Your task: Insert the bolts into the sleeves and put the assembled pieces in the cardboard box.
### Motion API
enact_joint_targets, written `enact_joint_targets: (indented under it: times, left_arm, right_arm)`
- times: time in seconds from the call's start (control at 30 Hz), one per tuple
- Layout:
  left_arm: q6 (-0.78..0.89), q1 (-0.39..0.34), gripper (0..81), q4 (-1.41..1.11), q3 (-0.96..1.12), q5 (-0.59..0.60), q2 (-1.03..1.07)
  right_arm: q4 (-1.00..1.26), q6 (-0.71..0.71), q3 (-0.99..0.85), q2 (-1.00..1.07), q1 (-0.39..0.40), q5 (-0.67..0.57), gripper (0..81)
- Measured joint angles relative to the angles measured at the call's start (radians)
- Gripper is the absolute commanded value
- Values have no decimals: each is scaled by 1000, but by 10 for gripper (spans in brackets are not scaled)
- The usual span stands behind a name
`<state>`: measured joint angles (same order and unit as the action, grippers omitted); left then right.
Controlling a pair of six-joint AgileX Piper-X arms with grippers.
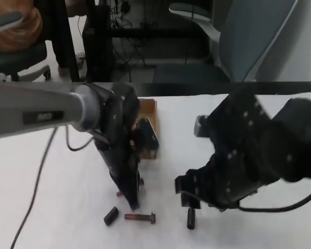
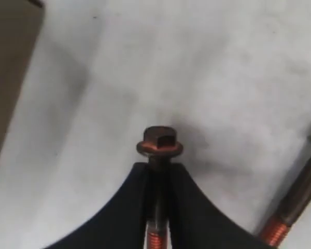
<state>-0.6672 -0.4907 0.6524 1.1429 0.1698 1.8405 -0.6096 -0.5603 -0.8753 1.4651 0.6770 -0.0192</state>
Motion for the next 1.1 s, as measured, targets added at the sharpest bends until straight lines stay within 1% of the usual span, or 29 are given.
enact_joint_targets:
  times: [0.1, 0.13, 0.3, 0.43, 0.53, 0.6, 0.67, 0.7, 0.87, 0.93, 0.97, 1.03, 1.07, 1.1]
  left_arm:
    - [86, 27, 18, -68, -23, 58, -110]
    - [106, 33, 18, -94, -31, 67, -156]
    - [142, 40, 18, -175, -59, 92, -365]
    - [160, 40, 18, -181, -81, 125, -501]
    - [186, 40, 18, -181, -111, 128, -578]
    - [197, 40, 18, -181, -143, 133, -624]
    - [207, 40, 18, -181, -179, 132, -676]
    - [211, 40, 18, -181, -200, 132, -696]
    - [214, 40, 18, -180, -300, 135, -787]
    - [220, 40, 18, -180, -329, 135, -807]
    - [227, 40, 18, -180, -341, 137, -818]
    - [241, 40, 18, -180, -356, 137, -835]
    - [245, 40, 18, -180, -362, 137, -844]
    - [249, 40, 18, -180, -366, 137, -853]
  right_arm:
    - [25, -29, 0, 40, 31, 19, 501]
    - [26, -36, 0, 58, 38, 25, 491]
    - [-12, -59, 0, 148, 43, 39, 491]
    - [-33, -62, 0, 192, 43, 69, 491]
    - [-31, -62, -2, 206, 43, 98, 487]
    - [-31, -62, -16, 219, 43, 113, 431]
    - [-29, -50, -44, 247, 43, 125, 358]
    - [-40, -45, -61, 265, 43, 128, 343]
    - [-143, 1, -183, 347, 43, 143, 339]
    - [-177, 8, -219, 371, 43, 152, 371]
    - [-187, 4, -230, 378, 43, 152, 421]
    - [-194, -21, -239, 383, 43, 153, 581]
    - [-194, -47, -241, 383, 43, 153, 640]
    - [-189, -79, -241, 385, 43, 148, 672]
